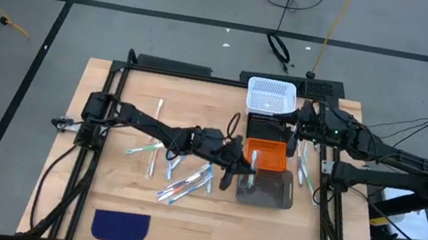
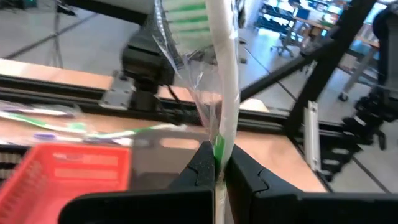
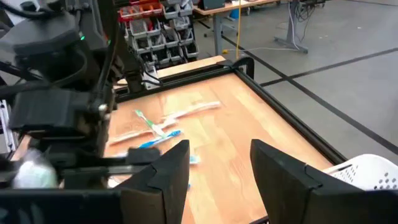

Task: Pick & Place Toothbrushes
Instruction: Put the green toothbrush into the gray bin

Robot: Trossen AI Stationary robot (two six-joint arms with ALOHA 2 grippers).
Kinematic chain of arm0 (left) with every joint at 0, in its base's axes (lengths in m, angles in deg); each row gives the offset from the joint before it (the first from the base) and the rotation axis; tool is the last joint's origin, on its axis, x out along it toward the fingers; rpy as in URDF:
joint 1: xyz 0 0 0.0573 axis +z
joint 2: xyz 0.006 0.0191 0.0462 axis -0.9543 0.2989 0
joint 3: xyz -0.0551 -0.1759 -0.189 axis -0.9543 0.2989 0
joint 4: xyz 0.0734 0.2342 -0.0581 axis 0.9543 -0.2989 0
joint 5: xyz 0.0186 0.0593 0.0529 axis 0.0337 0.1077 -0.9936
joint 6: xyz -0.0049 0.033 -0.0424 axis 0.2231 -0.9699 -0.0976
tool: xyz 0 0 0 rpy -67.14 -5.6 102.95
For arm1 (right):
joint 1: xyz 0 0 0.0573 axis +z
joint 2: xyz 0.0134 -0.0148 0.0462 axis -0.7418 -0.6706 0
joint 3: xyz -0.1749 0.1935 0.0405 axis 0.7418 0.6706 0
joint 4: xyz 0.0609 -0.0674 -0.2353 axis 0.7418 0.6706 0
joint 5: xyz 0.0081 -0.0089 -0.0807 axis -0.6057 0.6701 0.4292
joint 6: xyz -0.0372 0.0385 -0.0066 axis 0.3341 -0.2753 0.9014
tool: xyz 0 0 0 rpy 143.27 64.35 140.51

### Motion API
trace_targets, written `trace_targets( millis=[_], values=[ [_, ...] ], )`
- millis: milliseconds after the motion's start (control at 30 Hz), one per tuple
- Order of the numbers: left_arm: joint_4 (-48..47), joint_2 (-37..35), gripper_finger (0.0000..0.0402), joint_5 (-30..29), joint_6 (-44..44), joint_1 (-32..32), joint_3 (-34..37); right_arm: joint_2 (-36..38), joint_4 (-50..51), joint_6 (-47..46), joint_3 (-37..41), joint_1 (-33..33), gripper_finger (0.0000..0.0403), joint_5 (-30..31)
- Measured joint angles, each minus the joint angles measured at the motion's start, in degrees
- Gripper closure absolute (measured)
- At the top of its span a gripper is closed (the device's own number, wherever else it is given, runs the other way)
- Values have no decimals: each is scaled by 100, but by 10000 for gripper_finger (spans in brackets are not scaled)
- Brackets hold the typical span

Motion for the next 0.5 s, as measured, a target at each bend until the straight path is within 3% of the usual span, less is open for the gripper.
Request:
trace_targets(
  millis=[267, 500],
  values=[
    [-380, 0, 398, -525, 227, -175, -10, 0, 8, 65, 0, -98, 243, 0],
    [-1785, 55, 398, -850, 23, -214, -855, 0, 124, 108, 0, -253, 243, -2]
  ],
)
